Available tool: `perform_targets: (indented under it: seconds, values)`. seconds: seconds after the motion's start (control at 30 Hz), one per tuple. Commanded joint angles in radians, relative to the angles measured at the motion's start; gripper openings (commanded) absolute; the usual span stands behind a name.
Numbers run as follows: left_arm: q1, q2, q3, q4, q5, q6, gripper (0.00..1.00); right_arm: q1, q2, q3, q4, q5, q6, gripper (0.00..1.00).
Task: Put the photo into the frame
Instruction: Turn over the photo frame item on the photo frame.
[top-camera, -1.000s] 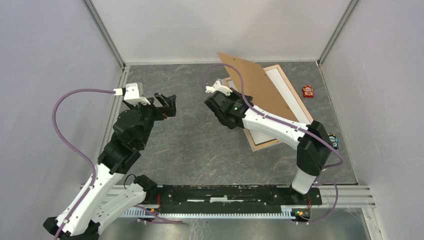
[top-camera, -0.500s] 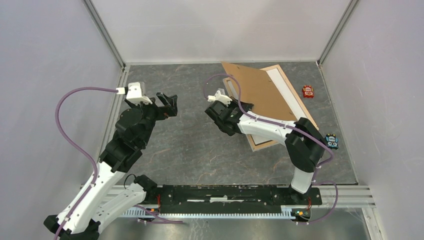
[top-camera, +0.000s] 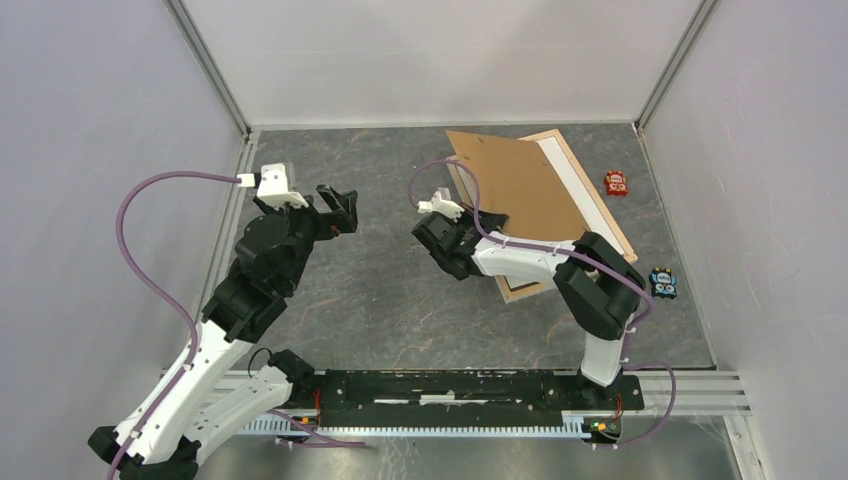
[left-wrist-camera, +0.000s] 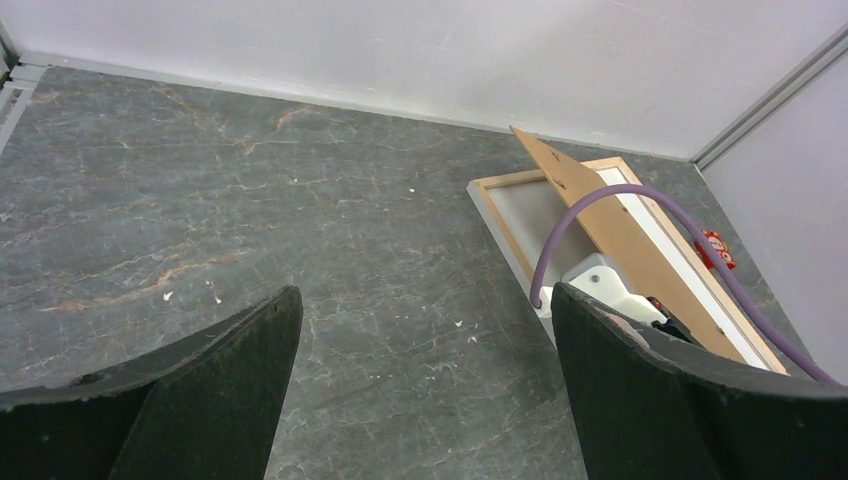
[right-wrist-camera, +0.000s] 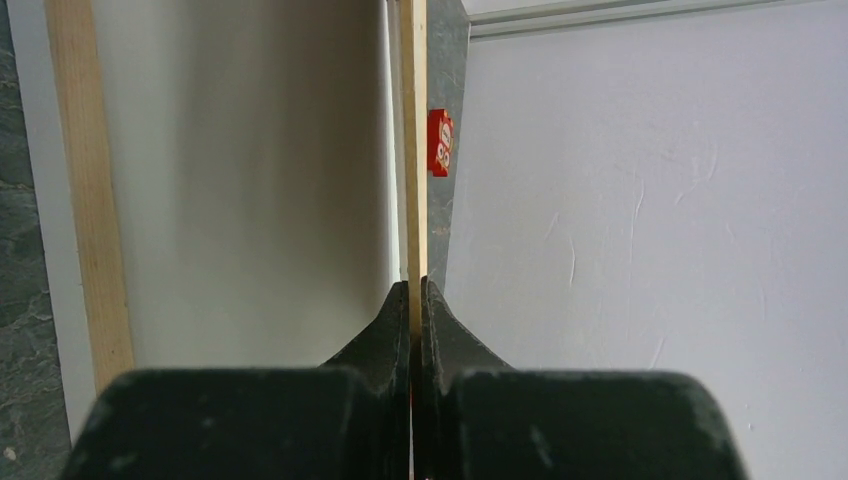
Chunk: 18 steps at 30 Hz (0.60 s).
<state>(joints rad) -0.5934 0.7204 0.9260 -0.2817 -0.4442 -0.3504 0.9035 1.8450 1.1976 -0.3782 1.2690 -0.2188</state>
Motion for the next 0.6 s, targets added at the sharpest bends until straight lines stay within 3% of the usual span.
perform_targets:
  seconds: [0.0, 0.57]
  values:
    - [-0.006, -0.001, 0.0, 0.041, -0.022, 0.059, 1.0, -0.018, 0.003, -0.009, 0.09, 0.126, -0.035, 0.0]
    - [-0.016, -0.003, 0.002, 0.042, -0.024, 0.064, 1.0, -0.058, 0.018, -0.095, 0.328, 0.151, -0.207, 0.0]
